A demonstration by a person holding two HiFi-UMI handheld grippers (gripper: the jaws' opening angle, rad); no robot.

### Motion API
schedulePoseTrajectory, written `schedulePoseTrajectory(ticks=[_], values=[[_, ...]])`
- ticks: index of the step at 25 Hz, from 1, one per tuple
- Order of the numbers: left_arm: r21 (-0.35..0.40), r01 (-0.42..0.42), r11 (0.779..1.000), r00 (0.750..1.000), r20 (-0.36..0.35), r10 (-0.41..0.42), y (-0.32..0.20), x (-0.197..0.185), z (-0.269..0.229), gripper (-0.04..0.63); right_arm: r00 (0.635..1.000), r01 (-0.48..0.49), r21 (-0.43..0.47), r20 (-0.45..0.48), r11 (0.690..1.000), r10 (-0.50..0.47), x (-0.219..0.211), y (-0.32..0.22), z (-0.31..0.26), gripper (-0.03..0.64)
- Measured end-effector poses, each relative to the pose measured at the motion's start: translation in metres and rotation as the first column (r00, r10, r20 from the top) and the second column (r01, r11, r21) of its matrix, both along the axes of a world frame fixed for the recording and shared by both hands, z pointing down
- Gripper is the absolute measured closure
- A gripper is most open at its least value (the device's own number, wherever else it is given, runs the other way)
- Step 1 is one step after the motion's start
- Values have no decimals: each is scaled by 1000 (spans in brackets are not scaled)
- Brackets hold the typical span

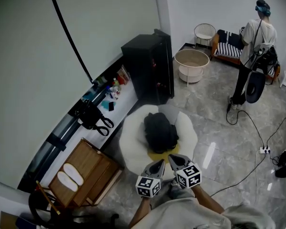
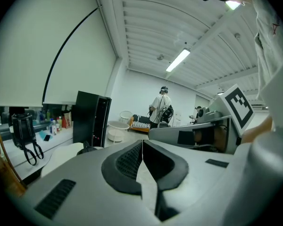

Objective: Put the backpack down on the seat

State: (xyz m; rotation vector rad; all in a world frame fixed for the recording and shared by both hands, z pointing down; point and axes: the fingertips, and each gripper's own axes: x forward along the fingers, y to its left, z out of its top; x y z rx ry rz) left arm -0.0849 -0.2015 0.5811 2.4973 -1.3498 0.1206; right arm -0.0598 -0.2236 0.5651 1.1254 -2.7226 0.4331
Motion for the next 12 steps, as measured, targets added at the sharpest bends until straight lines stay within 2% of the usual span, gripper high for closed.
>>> schedulePoseTrajectory(ticks=[7, 12], values=[[33, -10, 999, 1000, 12, 9, 53, 3, -7, 563, 998, 9, 8, 59, 1000, -10, 1, 54, -7, 589], [26, -5, 1000, 1000, 4, 4, 94, 8, -4, 563, 999, 10, 7, 51, 1000, -10, 7, 96, -4, 589]])
